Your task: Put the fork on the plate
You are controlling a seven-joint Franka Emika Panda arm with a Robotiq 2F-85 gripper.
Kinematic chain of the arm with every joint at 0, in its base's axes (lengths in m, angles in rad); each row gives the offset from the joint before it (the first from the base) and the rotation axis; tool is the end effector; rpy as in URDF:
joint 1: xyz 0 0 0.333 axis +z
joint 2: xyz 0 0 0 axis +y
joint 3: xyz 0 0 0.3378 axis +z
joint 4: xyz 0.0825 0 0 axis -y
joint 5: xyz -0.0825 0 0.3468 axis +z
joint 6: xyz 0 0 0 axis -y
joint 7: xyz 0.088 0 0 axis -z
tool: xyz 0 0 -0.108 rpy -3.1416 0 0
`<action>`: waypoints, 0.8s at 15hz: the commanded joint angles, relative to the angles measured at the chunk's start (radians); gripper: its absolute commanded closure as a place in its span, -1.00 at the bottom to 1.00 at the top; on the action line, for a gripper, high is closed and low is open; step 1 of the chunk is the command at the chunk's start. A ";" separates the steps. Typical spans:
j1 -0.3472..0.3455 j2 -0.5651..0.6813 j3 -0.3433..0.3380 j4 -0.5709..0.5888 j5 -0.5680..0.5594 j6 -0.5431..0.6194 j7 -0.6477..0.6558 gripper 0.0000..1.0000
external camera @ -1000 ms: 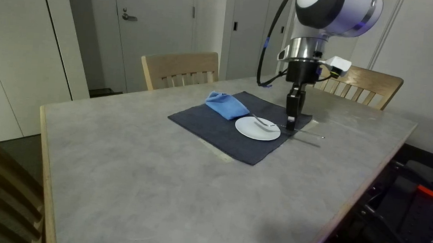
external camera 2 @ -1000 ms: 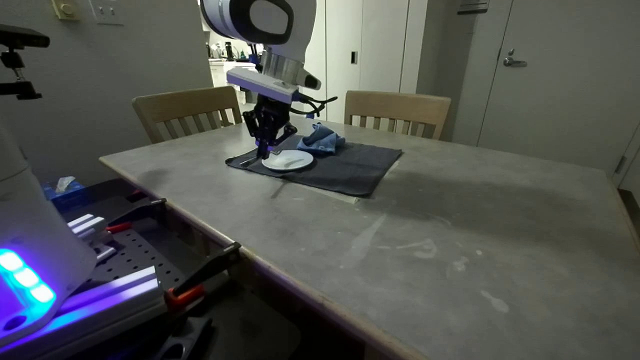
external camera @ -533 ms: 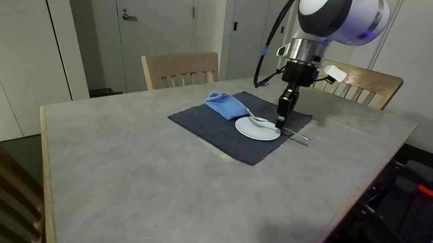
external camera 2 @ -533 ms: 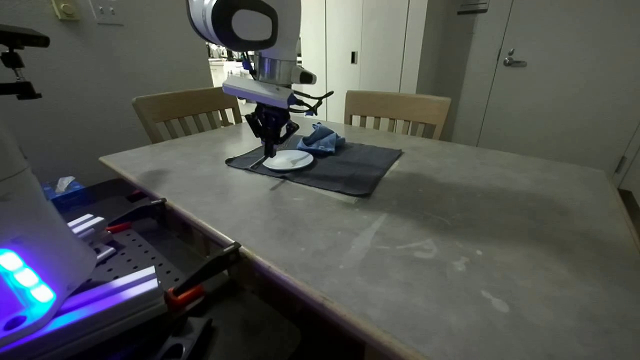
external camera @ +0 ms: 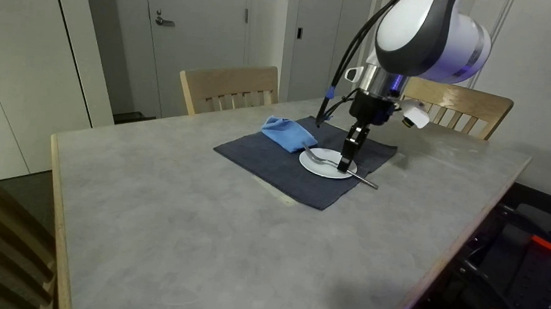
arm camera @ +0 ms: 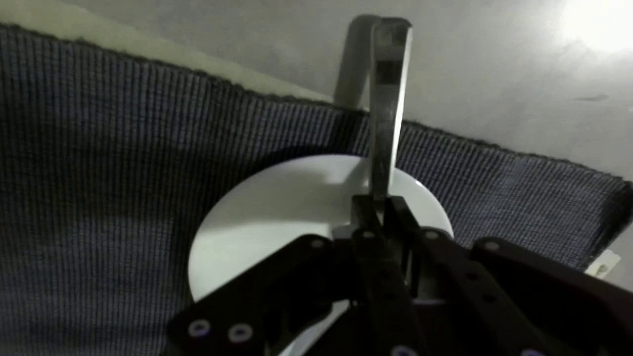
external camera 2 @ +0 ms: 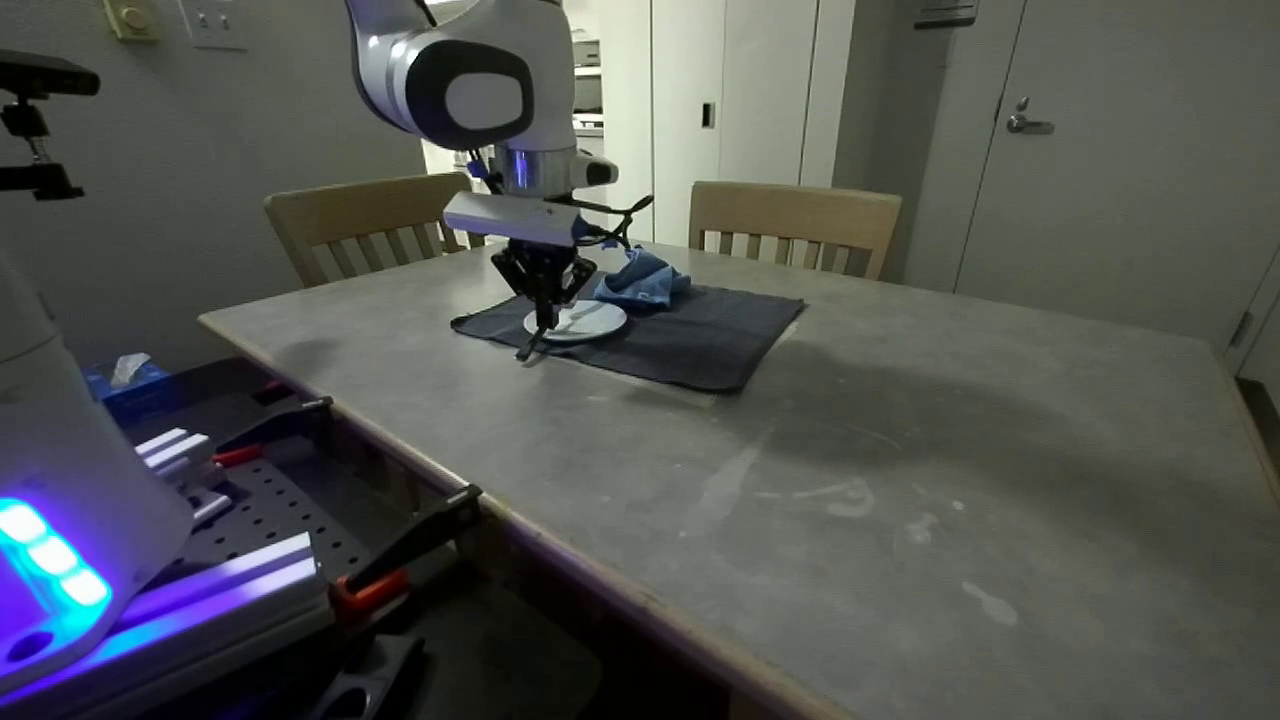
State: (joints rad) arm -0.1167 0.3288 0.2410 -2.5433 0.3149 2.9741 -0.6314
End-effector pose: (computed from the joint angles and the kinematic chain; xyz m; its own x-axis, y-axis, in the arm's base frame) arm 0.4539 0.0385 0.2171 0.9006 0.4069 0.1527 0.4221 -0.9026 -0.0843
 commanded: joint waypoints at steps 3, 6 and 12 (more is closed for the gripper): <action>0.002 0.054 -0.052 0.003 -0.237 0.110 0.107 0.95; 0.033 0.046 -0.123 0.012 -0.374 0.109 0.188 0.95; 0.007 0.036 -0.098 0.010 -0.442 0.065 0.226 0.95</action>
State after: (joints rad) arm -0.0992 0.3587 0.1250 -2.5387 -0.1022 3.0576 -0.4235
